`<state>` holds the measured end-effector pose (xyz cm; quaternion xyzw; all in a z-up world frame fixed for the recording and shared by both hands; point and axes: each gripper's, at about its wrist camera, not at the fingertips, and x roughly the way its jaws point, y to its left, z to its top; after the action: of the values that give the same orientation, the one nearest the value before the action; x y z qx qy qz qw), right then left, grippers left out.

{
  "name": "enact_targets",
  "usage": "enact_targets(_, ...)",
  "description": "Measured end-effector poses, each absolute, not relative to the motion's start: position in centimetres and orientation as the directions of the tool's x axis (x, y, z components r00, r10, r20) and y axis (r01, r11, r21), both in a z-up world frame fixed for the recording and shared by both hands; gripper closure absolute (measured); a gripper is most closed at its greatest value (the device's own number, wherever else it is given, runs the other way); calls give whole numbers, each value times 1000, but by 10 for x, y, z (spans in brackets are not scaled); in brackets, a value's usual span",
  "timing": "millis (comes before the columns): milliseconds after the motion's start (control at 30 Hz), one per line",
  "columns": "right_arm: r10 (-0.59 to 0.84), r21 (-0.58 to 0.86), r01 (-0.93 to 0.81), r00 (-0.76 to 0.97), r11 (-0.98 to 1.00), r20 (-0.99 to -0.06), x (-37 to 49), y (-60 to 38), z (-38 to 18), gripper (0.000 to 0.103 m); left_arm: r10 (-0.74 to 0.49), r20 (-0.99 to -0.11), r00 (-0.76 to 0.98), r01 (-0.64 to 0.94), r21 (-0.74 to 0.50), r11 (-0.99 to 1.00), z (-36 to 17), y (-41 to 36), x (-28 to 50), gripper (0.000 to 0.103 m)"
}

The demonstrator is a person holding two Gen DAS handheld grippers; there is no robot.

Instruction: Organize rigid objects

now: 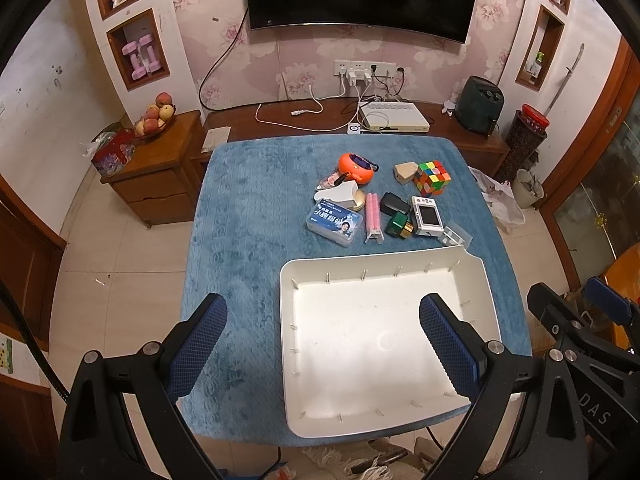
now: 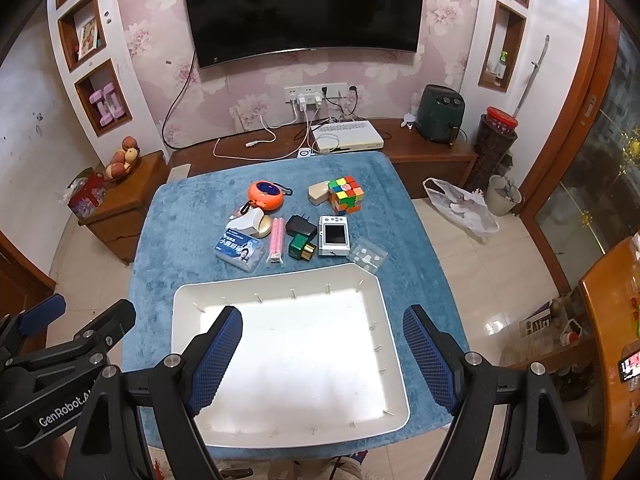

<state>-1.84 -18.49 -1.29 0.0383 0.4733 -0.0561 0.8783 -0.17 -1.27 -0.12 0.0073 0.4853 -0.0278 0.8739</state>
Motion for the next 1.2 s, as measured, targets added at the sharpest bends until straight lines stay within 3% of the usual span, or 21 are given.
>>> enact_targets(767, -161, 41, 351, 527, 935, -835, 33, -215, -14, 20, -65, -866, 496, 112, -11, 994, -11, 36, 107, 6)
enact_targets(967, -127, 62, 359, 479, 931, -869, 63, -238, -35, 20, -51, -907, 419, 93, -13, 996, -37, 31, 140, 6)
enact_targets(1200, 11, 134, 280, 403, 951, -915, 136, -262, -83, 20, -26, -963, 269, 23, -21, 1000, -85, 15, 179, 6)
